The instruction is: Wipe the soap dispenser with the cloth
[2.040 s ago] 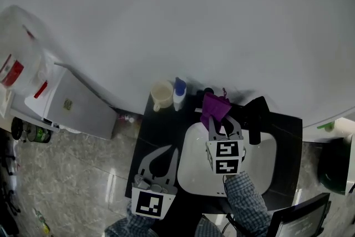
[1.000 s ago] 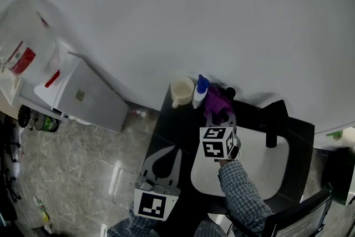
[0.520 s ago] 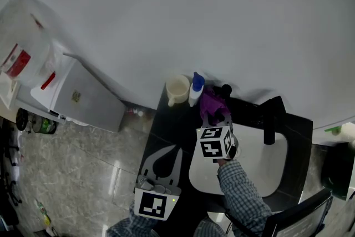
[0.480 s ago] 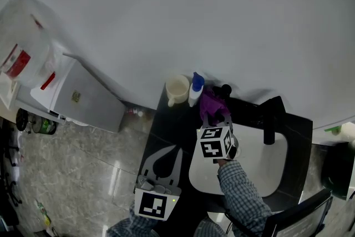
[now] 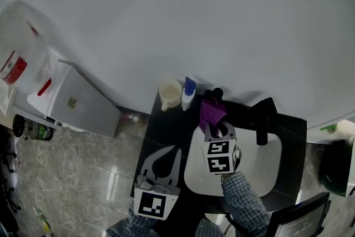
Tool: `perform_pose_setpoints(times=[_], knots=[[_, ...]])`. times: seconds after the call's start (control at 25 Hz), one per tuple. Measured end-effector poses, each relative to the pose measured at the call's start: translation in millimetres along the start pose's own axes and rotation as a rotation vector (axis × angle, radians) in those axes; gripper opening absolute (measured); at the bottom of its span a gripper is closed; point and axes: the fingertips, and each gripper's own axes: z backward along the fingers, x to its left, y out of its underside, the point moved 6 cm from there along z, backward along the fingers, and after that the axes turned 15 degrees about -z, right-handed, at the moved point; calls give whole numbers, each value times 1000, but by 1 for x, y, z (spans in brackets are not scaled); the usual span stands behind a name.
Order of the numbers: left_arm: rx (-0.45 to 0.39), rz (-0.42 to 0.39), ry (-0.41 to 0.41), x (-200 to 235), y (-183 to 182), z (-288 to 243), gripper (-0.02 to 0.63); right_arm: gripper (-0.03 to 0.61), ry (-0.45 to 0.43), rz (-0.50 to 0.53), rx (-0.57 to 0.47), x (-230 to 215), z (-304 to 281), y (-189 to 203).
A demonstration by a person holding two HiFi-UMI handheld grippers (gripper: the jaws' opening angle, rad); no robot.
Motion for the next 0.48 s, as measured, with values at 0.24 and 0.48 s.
perform_pose_setpoints(times=[0.24,0.48], knots=[[-17,-11,12,-3,-6,-8,2,80,-17,-45,-159,-7,32,-46],[-10,-13,19,-5,-6,-7,2,80,24,-62,-171,-27,11,-68]])
